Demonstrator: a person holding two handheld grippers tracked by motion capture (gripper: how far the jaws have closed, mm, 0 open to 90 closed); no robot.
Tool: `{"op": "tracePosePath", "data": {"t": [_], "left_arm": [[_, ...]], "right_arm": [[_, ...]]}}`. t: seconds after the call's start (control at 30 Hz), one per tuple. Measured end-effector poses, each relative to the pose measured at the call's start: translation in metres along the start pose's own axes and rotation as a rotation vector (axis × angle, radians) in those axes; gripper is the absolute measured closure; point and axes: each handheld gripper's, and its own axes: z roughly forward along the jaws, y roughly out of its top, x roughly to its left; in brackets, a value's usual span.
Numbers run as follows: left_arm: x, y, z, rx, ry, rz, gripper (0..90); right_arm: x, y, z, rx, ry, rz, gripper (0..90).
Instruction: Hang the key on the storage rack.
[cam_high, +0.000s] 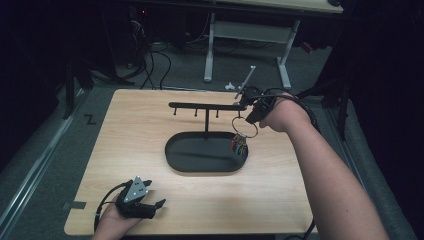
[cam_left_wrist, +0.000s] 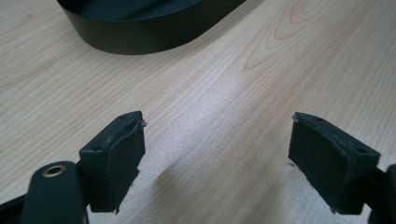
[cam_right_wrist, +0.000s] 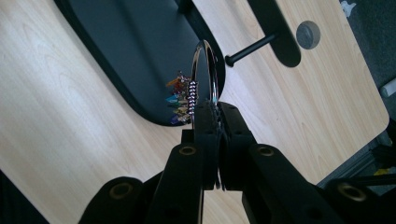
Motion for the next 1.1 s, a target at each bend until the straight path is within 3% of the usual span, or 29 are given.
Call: {"op": "tracePosePath", "data": {"t": [0.63,0.97,1.1], "left_arm": [[0.000,-0.003,-0.002,0.007,0.008,0.004,19.1],[0.000,-0.003,-0.002,0.015,0.005,0.005,19.2],[0.000,-0.004,-0.002,0.007,0.011,0.005,19.2]], "right_arm": [[-0.029,0.014,0.029,-0.010,0.016,0.059,87.7],[-0.031,0.017,0.035,-0.014,0.004,0.068,86.7],[-0.026,0.016,0.027,-0.057,-0.017,0.083,77.3]]}}
